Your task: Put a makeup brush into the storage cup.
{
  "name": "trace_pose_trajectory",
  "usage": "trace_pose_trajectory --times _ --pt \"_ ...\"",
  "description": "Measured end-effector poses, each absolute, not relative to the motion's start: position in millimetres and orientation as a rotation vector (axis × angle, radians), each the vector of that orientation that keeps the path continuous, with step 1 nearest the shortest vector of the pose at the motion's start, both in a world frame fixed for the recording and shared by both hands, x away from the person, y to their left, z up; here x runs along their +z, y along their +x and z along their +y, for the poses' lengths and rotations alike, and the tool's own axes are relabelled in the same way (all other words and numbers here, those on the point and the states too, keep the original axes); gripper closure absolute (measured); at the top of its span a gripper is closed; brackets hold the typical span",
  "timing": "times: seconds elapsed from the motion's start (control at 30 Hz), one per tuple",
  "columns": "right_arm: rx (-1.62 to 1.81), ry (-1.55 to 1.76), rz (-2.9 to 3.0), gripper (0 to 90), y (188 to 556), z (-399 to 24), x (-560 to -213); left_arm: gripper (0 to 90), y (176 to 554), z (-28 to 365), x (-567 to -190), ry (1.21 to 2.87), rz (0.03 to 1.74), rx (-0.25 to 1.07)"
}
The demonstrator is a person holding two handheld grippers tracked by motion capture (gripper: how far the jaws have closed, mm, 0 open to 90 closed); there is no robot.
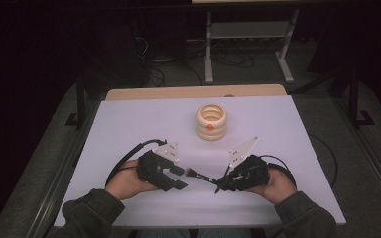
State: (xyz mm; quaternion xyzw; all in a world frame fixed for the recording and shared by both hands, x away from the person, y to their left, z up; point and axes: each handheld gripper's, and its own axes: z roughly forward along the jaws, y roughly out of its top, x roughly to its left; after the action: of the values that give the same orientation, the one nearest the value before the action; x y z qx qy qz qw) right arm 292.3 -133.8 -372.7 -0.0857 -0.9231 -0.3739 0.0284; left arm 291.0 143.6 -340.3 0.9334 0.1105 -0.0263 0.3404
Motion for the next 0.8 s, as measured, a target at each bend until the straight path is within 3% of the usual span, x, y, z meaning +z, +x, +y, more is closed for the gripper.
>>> trace_pose_trajectory --times 0.17,0.43,0.8 --pt "-1.295 -0.336 -2.779 78.5 293.8 -127.4 -368.5 55.2 291.8 137.8 -336.7 2.343 0.337 -0.036" --pt "-1.401 -0.389 -2.731 78.4 296.0 -114.5 -366.3 68.4 296.4 140.5 -329.6 2.227 0.368 -0.047" --pt "-1.433 -0.359 -2.759 78.4 294.1 -106.4 -368.0 70.9 301.2 144.5 -328.4 2.146 0.425 -0.120"
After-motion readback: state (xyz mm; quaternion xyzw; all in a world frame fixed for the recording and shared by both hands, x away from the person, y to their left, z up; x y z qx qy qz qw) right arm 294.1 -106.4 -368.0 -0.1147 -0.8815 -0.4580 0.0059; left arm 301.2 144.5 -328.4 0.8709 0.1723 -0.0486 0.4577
